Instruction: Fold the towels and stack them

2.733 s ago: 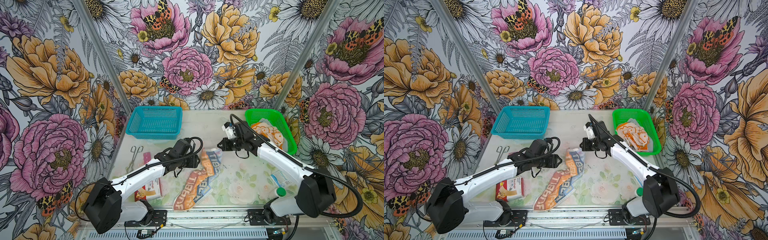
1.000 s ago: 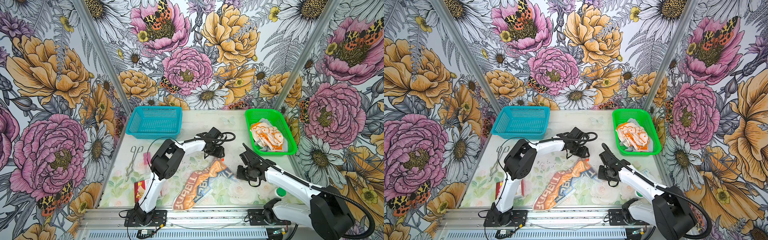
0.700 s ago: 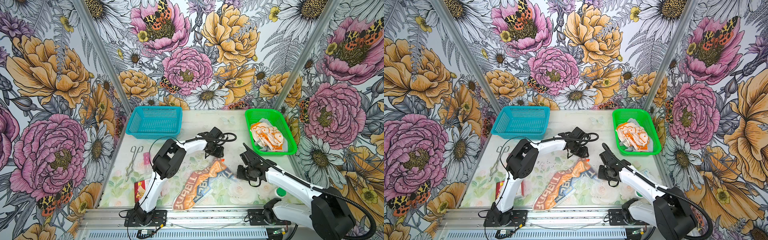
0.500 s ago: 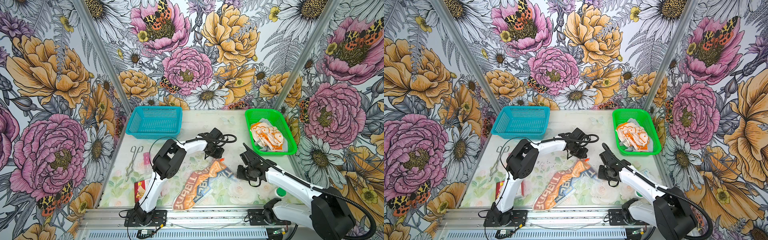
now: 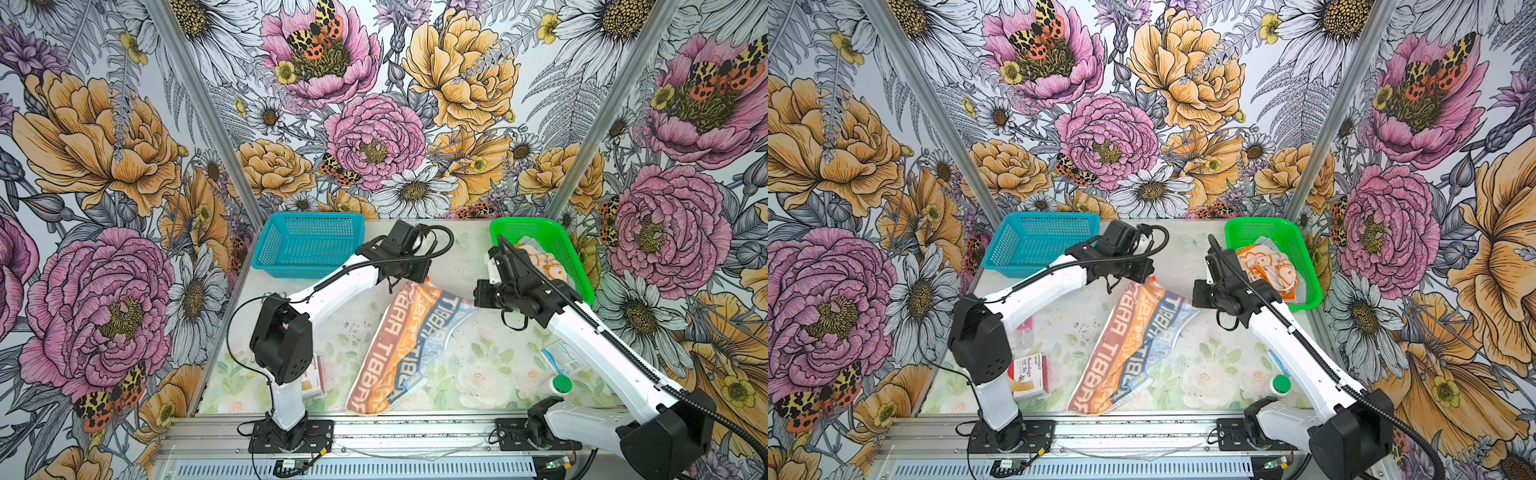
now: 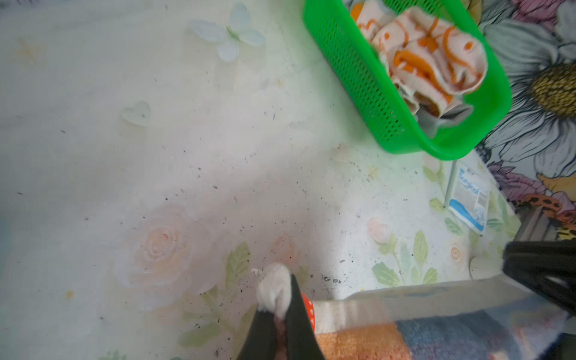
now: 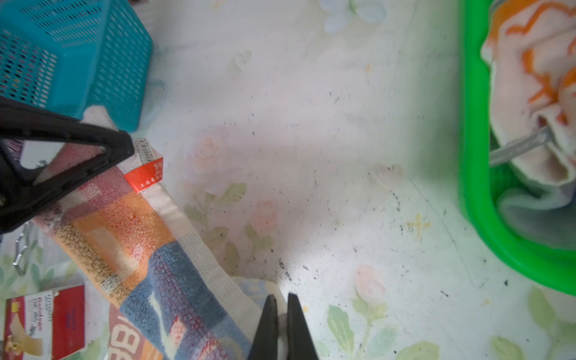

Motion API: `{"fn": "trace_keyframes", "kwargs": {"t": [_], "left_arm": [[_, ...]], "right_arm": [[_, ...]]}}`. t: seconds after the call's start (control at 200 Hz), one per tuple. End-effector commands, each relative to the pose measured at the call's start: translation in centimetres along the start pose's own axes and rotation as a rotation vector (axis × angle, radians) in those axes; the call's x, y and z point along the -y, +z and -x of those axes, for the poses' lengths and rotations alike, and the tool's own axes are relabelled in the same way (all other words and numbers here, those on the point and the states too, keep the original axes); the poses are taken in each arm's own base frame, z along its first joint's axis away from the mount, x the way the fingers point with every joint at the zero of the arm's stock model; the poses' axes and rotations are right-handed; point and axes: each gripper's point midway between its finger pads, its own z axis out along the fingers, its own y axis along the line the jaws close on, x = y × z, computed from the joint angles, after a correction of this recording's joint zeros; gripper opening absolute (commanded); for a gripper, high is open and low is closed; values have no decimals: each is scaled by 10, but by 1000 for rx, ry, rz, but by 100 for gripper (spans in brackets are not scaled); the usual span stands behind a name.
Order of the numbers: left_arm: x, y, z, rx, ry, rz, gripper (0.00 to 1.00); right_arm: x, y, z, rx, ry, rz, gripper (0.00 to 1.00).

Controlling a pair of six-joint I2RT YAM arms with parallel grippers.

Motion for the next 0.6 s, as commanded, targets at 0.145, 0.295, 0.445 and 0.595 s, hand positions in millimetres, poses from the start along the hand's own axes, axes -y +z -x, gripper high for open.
{"fn": "trace_keyframes", "kwargs": {"t": [0.145,0.295,0.445,0.595], "left_arm": [[16,-129,79,401,145,43,0],[41,-207,95,567,199,-4,0],[74,-277,82,720,276,-49,0],[102,-335,57,847,340,-118,0]], "right_arm": [[-32,-82,91,223,-180,24,0],[-57,-134,120,334,-218,92,0],[-77,-189,116,436,-213,207,0],[-91,-236,97,489,-196,346,0]]}}
